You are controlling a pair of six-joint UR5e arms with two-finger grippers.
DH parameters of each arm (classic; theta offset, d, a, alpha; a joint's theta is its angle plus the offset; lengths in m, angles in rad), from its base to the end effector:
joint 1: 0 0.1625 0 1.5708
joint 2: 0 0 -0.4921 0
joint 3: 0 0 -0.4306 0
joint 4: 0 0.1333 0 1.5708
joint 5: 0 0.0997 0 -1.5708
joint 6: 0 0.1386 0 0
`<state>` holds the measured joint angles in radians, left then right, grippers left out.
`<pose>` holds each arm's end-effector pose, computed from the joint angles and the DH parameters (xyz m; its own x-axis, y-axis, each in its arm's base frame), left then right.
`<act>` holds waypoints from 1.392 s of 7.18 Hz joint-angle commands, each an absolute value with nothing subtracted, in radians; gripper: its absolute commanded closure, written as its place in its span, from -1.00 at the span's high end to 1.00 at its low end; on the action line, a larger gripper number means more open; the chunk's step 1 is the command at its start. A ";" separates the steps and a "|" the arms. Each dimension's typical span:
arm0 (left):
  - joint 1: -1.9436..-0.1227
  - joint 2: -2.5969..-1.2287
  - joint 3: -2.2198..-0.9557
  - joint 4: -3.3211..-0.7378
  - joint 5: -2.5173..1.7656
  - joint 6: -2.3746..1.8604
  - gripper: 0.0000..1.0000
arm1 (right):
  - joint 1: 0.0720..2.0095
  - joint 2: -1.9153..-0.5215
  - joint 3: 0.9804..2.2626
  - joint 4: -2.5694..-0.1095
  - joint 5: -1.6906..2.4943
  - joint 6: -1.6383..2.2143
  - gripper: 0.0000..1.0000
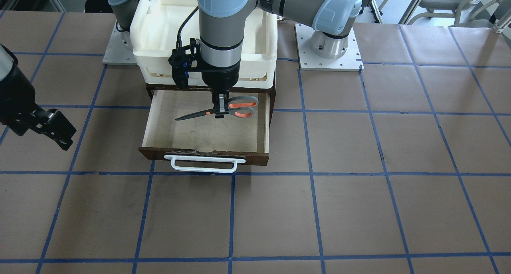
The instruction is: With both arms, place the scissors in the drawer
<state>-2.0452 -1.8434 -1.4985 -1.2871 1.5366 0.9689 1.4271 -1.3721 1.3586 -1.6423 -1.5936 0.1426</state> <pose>-0.4267 -0.5288 0.4210 -0.1274 0.9906 -0.0494 0.9895 0.1235 -0.0752 0.0373 -0.6509 0.5211 -0.9588 0.2838 0.0104 0.2818 0.9555 -0.0873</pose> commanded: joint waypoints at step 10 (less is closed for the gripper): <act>-2.043 -1.761 -1.528 -1.278 1.548 0.965 1.00 | 1.508 -1.489 1.492 -1.598 -1.534 -0.069 1.00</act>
<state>-2.0522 -1.8011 -1.5381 -1.2507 1.5476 0.9649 1.4994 -1.4852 1.4719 -1.5990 -1.5352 -0.0619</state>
